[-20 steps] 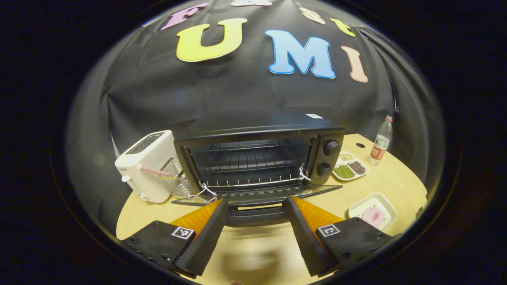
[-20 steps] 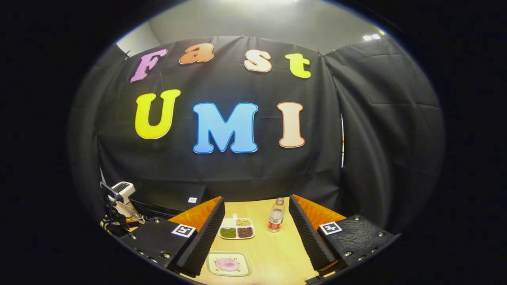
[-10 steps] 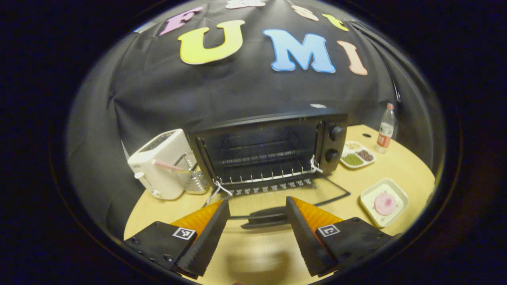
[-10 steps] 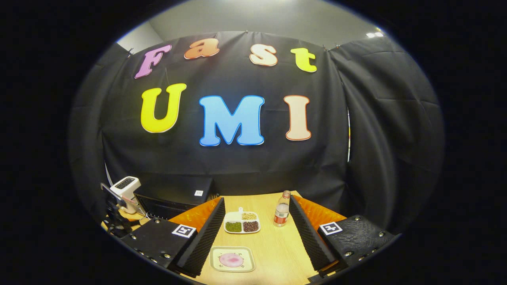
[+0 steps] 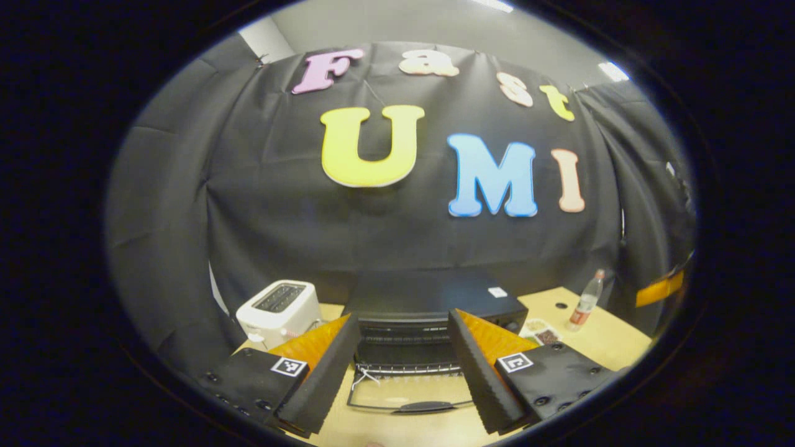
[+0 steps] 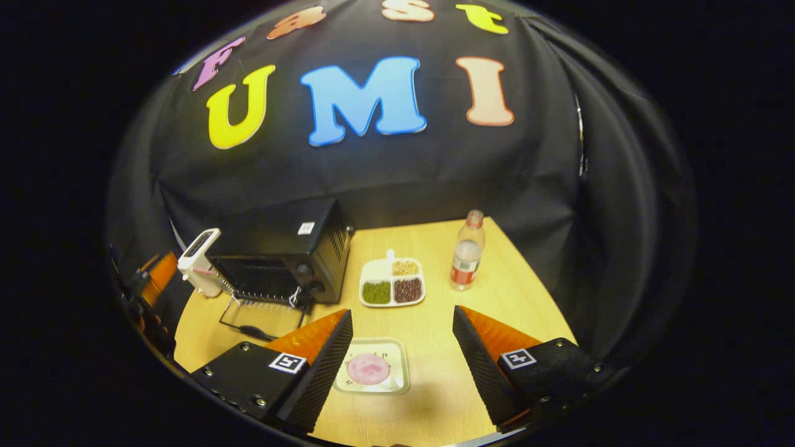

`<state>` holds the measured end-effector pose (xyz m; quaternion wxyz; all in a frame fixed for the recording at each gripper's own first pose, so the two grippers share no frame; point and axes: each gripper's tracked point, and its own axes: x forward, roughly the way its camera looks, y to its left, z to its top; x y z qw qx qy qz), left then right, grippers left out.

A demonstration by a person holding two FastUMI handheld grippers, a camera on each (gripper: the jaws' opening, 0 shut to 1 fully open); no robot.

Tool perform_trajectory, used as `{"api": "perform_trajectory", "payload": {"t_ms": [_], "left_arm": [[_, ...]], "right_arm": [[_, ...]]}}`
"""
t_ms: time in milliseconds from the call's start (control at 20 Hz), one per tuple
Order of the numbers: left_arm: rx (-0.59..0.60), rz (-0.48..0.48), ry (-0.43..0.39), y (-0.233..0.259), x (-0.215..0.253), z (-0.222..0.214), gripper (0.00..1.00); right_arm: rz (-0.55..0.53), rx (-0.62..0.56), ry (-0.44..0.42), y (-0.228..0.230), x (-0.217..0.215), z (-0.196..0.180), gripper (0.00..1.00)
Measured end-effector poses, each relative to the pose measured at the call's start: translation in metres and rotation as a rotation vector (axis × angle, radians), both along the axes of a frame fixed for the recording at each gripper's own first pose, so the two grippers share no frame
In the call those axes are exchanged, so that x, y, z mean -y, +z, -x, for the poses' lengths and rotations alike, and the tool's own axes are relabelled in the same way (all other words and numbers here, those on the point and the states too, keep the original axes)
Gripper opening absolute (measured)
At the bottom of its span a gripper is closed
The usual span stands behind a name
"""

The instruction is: Open the electric oven with the left hand, put the food in, and close the electric oven.

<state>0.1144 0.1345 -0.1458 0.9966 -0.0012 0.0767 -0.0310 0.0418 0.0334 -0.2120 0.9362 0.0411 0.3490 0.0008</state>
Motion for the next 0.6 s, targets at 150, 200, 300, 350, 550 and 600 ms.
{"api": "perform_trajectory", "payload": {"t_ms": [150, 200, 300, 350, 550, 600], "left_arm": [[0.081, 0.024, 0.007, 0.048, -0.002, 0.010, 1.00], [0.098, 0.030, 0.008, 0.059, -0.001, 0.013, 1.00], [0.122, 0.043, 0.009, 0.075, 0.000, 0.020, 1.00], [0.129, 0.047, 0.012, 0.079, -0.001, 0.024, 1.00], [0.124, 0.008, 0.035, 0.077, -0.008, 0.037, 1.00], [0.119, 0.003, 0.040, 0.076, -0.010, 0.041, 1.00]], "right_arm": [[0.001, -0.196, 0.012, -0.051, 0.006, 0.000, 0.98], [0.002, -0.261, 0.012, -0.069, 0.012, 0.002, 0.98], [-0.005, -0.382, 0.015, -0.096, 0.018, 0.008, 0.98], [-0.017, -0.429, 0.017, -0.108, 0.019, 0.008, 0.98], [-0.034, -0.587, 0.029, -0.145, 0.015, 0.007, 0.98], [-0.033, -0.616, 0.036, -0.154, 0.014, 0.005, 0.98]]}}
